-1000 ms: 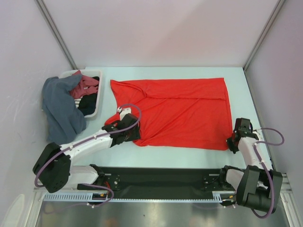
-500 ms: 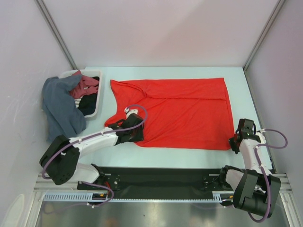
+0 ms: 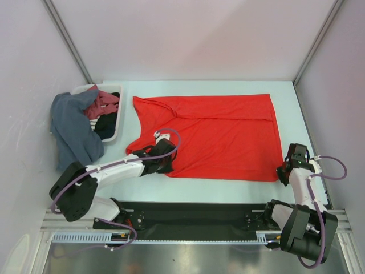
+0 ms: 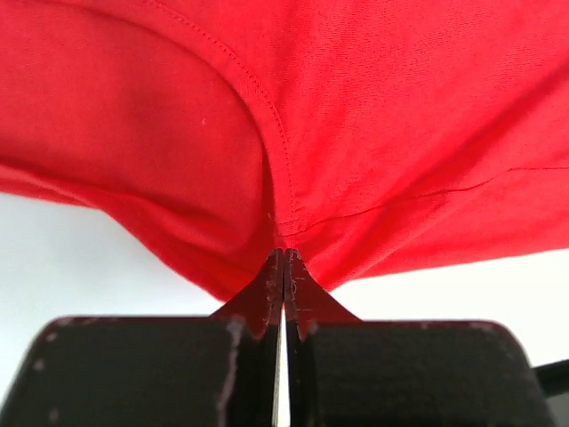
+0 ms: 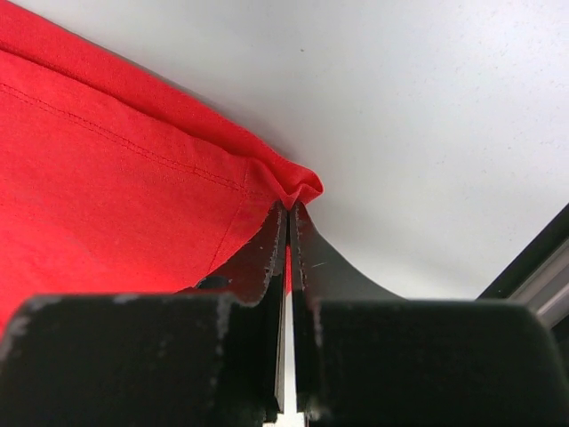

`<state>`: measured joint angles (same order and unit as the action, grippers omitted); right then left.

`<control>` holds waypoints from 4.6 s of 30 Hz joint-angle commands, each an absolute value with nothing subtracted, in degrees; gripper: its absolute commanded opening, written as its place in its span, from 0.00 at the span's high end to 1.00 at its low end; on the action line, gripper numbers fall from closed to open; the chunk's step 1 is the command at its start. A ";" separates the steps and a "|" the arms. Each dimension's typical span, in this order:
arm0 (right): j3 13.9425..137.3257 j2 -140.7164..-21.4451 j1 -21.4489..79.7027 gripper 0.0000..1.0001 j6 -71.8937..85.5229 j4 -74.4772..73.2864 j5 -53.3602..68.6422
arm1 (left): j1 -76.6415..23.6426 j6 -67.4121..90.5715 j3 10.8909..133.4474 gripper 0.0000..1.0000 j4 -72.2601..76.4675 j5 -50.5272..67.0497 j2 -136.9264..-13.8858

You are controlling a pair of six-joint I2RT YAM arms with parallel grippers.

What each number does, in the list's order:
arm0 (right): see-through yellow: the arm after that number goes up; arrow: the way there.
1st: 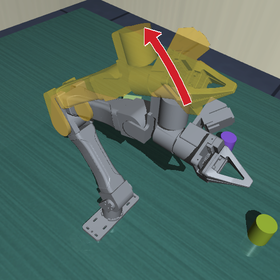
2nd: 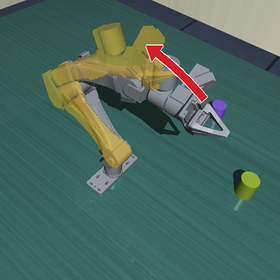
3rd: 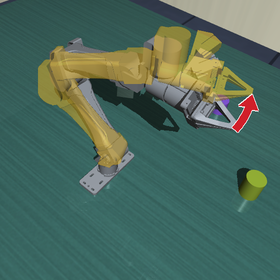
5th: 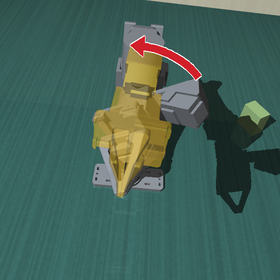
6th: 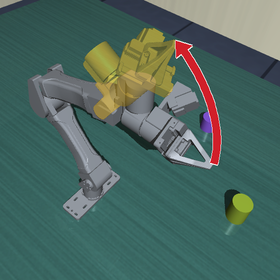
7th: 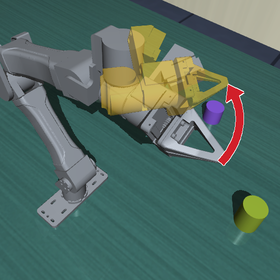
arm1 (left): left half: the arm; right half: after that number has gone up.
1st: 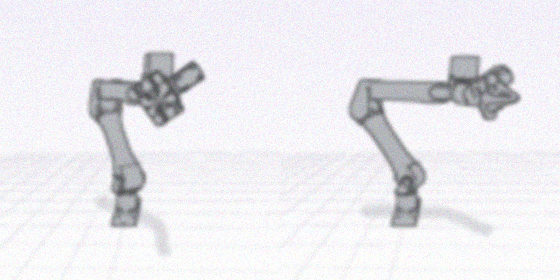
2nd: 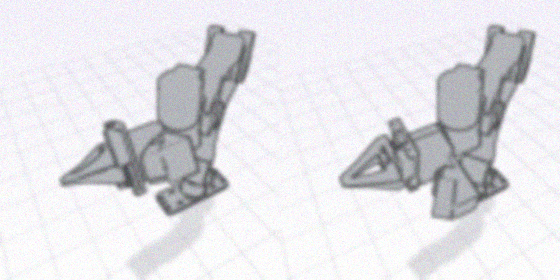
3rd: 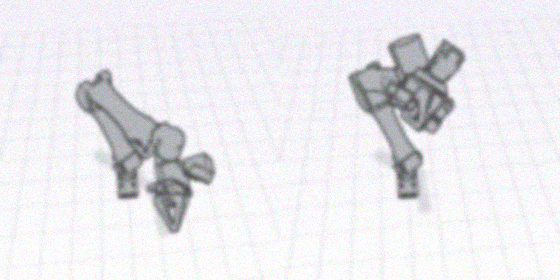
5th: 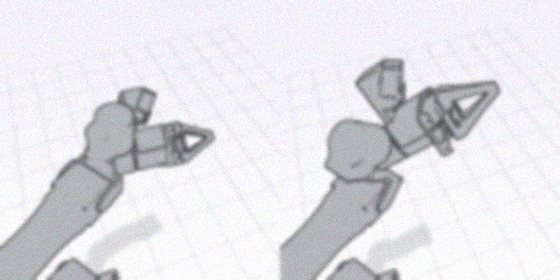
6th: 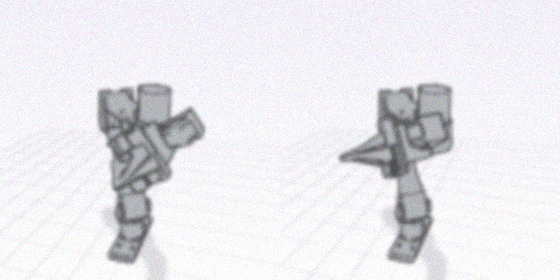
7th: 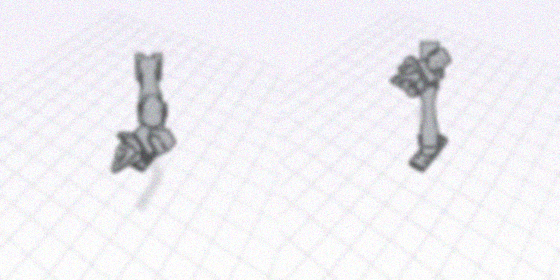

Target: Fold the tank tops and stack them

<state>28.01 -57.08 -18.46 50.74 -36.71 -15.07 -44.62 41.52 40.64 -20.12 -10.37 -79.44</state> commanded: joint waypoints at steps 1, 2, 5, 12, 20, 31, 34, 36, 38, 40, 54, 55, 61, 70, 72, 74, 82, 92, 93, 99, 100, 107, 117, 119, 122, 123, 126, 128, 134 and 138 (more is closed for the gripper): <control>30.85 -56.16 -18.90 1.00 49.66 -38.23 -16.79 | -44.91 42.19 42.72 1.00 -22.41 -12.13 -75.33; 31.46 -56.16 -18.90 1.00 49.48 -38.49 -16.87 | -44.91 42.45 42.37 1.00 -22.93 -11.87 -74.80; 32.17 -55.81 -19.07 1.00 49.13 -39.11 -16.96 | -44.91 43.59 39.82 1.00 -22.33 -10.47 -72.25; 32.60 -54.23 -19.25 1.00 48.69 -39.73 -16.87 | -44.91 45.17 36.21 1.00 -22.50 -10.72 -70.14; 34.80 -52.47 -19.60 1.00 47.90 -41.31 -17.76 | -44.91 44.82 37.53 1.00 -23.65 -10.37 -69.43; 35.86 -55.11 -19.69 1.00 47.90 -39.29 -15.29 | -45.00 43.68 39.56 0.77 -22.85 -10.55 -74.89; 35.51 -55.11 -19.69 1.00 47.55 -39.11 -15.47 | -46.14 44.56 37.53 0.65 -22.94 -12.21 -71.82; 35.25 -55.02 -19.78 1.00 47.46 -38.94 -15.38 | -46.93 45.00 36.66 0.58 -23.11 -12.57 -71.02; 34.98 -55.02 -19.86 1.00 47.46 -38.67 -14.86 | -47.28 44.91 36.48 0.58 -22.94 -12.57 -71.28; 34.63 -55.19 -19.78 1.00 47.46 -38.41 -14.77 | -47.55 44.74 36.47 0.58 -22.41 -12.13 -72.07; 35.42 -55.81 -20.30 1.00 46.85 -37.97 -14.68 | -48.43 45.79 37.36 1.00 -20.48 -12.57 -76.21; 35.59 -55.81 -20.30 1.00 46.93 -37.79 -14.76 | -48.43 45.88 37.44 1.00 -20.74 -12.83 -75.42; 37.87 -56.95 -20.30 1.00 47.63 -37.27 -14.50 | -48.17 43.77 43.58 0.99 -24.86 -14.15 -76.46; 43.41 -64.06 -19.42 1.00 48.08 -34.81 -14.41 | -40.44 38.50 52.46 1.00 -26.37 -10.55 -78.83; 45.26 -65.73 -18.99 1.00 48.34 -33.84 -14.68 | -38.42 37.36 54.83 1.00 -26.72 -9.85 -79.71; 47.27 -68.45 -18.63 1.00 48.87 -33.49 -14.77 | -37.45 36.65 56.42 1.00 -27.07 -9.67 -81.56; 55.72 -78.92 -15.30 1.00 49.92 -33.66 -17.49 | -32.00 34.89 62.75 1.00 -27.33 -8.18 -87.01; 69.32 -92.45 -10.73 1.00 51.59 -35.77 -20.56 | -27.16 32.78 72.15 1.00 -29.09 -8.53 -93.60; 70.48 -93.85 -10.03 1.00 51.59 -36.29 -20.91 | -26.46 32.78 73.72 1.00 -29.35 -8.70 -94.13; 79.08 -103.09 -8.97 1.00 52.12 -38.67 -22.76 | -23.82 32.17 78.74 1.00 -29.62 -8.44 -98.69; 80.06 -104.23 -8.70 1.00 51.95 -38.85 -23.46 | -23.56 32.25 79.36 1.00 -29.71 -8.09 -100.18; 87.88 -110.91 -8.44 1.00 50.89 -40.52 -25.75 | -21.89 31.64 85.25 1.00 -29.88 -7.91 -106.42; 98.26 -118.47 -6.86 1.00 50.80 -43.59 -27.42 | -20.48 30.59 95.52 1.00 -32.25 -8.79 -114.78; 100.01 -120.05 -6.59 1.00 50.80 -43.59 -27.07 | -20.13 30.50 97.20 1.00 -32.61 -8.88 -116.36; 102.04 -122.16 -6.42 1.00 50.98 -44.12 -27.25 | -19.69 30.23 98.61 1.00 -32.78 -9.05 -117.77; 103.35 -122.78 -6.33 1.00 50.98 -44.38 -27.33 | -19.43 30.15 99.66 1.00 -32.87 -9.23 -118.03; 105.46 -124.45 -6.33 1.00 50.89 -44.56 -27.25 | -18.90 29.71 102.03 1.00 -33.40 -9.40 -119.79; 106.61 -125.15 -6.24 1.00 50.98 -44.65 -27.25 | -18.72 29.71 103.35 1.00 -34.19 -9.32 -121.28; 111.35 -128.40 -5.98 1.00 50.62 -45.70 -27.25 | -18.11 30.23 104.95 1.00 -33.50 -9.32 -122.96; 113.11 -129.64 -5.54 1.00 50.27 -45.09 -26.98 | -17.58 30.59 104.85 1.00 -32.96 -9.49 -123.75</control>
